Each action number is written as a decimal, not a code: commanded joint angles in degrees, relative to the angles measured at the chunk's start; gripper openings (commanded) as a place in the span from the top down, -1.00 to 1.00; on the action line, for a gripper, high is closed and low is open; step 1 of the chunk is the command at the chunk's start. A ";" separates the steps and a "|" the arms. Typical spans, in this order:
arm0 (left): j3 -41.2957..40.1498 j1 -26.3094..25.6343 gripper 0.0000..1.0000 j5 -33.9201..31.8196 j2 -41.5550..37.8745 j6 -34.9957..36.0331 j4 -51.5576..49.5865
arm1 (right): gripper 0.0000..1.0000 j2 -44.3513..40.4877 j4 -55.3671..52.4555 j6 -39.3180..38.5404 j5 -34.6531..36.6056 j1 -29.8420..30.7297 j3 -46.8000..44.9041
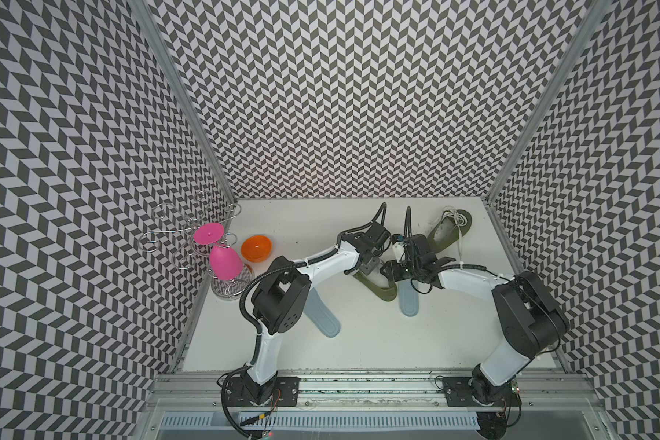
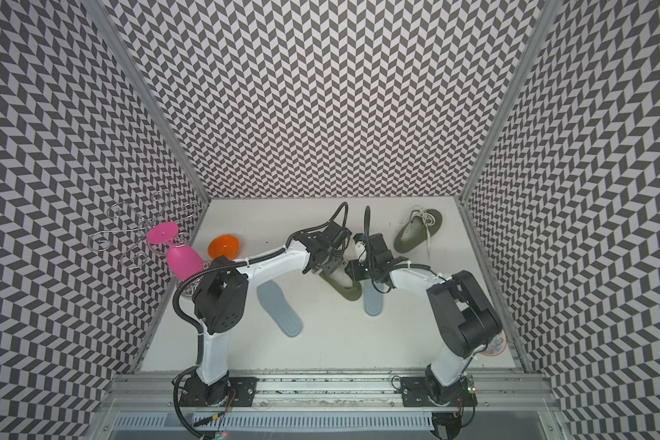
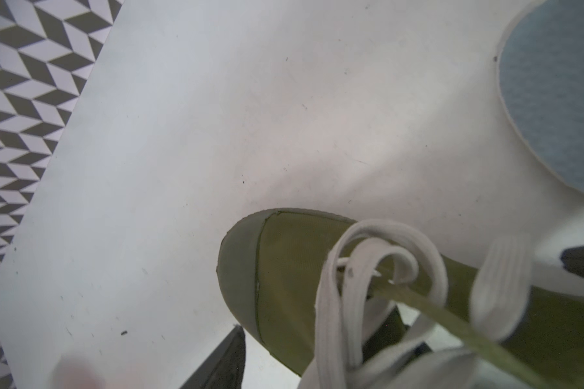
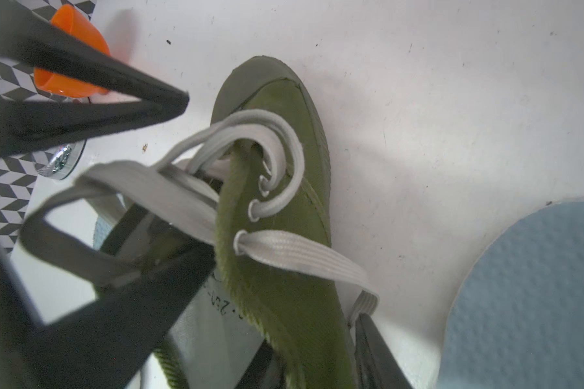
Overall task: Insert the insole into the shoe
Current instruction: Adjust the shoe at the center of the board.
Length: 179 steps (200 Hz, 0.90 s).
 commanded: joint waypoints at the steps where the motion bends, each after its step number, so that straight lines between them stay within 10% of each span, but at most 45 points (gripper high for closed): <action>1: 1.23 2.21 -0.16 3.64 -1.70 -0.39 3.11 | 0.05 -1.59 -1.29 0.74 -1.99 -0.24 0.84; 58: -2.39 4.79 0.48 11.84 -4.76 -1.68 5.54 | -0.44 -1.77 -4.97 2.96 3.55 1.59 1.34; 130: -8.69 5.18 0.58 19.09 -9.55 -8.02 9.48 | -0.55 3.70 -7.28 5.30 12.19 2.29 8.03; 179: -9.14 6.71 0.61 11.57 -9.37 -8.92 8.96 | -0.55 5.84 -9.63 3.45 18.06 2.59 9.63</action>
